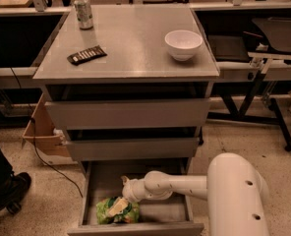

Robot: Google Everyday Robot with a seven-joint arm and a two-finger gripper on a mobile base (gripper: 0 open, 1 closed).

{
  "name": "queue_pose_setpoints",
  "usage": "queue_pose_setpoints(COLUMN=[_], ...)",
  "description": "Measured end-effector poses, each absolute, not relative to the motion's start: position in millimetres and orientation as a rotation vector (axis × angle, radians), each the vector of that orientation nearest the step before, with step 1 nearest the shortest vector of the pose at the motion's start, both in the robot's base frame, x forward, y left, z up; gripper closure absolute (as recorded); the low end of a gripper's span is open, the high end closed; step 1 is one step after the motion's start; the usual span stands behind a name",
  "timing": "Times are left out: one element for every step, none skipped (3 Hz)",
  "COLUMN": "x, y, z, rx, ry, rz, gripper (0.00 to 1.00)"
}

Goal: Pick green rice chip bag from bottom drawer and place on counter

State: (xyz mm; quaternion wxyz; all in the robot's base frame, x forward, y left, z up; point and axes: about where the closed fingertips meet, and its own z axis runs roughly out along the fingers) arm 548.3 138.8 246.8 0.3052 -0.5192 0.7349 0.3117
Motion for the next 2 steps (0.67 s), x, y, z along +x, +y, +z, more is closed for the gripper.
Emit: queue_pose_setpoints(x=[558, 566], y=[134, 126], z=[227, 201], rx=[-1.374, -1.359], ry=[1.979, 2.02], rz=[0.77, 0.702], gripper=[0.0, 0.0])
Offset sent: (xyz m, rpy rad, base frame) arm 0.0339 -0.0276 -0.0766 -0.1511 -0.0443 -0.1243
